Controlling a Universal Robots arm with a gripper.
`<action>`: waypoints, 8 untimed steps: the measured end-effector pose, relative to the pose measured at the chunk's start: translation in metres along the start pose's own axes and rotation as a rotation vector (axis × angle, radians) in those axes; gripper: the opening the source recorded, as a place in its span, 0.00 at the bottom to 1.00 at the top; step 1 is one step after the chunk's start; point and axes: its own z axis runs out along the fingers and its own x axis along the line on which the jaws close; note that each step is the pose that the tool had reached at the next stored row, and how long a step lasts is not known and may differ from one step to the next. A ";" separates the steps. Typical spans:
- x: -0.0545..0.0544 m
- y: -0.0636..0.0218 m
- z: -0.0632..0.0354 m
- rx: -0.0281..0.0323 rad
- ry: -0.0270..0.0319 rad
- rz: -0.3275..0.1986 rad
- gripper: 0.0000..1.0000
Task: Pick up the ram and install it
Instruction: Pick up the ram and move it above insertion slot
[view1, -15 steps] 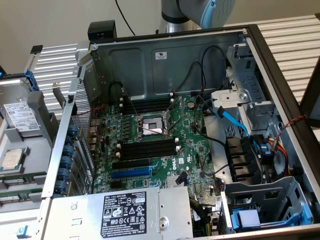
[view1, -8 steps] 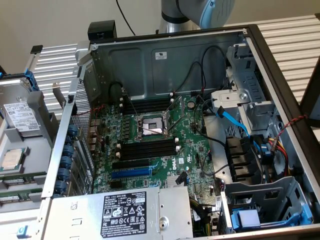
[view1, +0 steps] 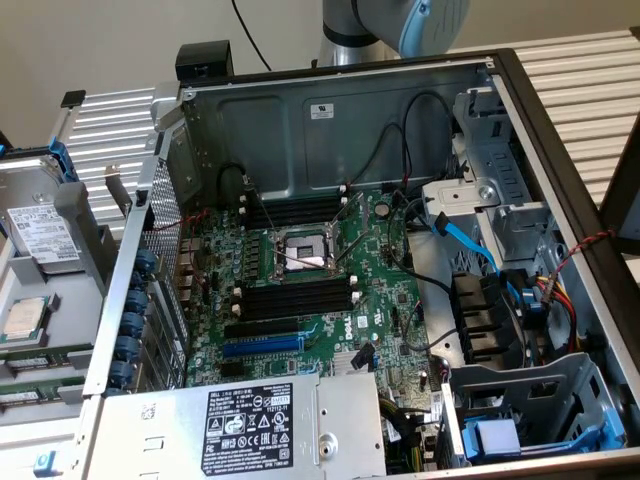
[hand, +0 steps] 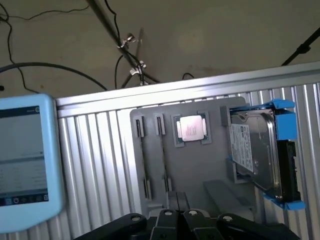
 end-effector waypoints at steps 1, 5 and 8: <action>0.000 -0.0002 0.0000 0.0026 -0.0004 -0.007 0.11; 0.000 -0.0004 0.0005 0.0208 -0.0035 -0.045 0.11; 0.001 -0.0006 0.0015 0.0254 -0.0049 -0.047 0.11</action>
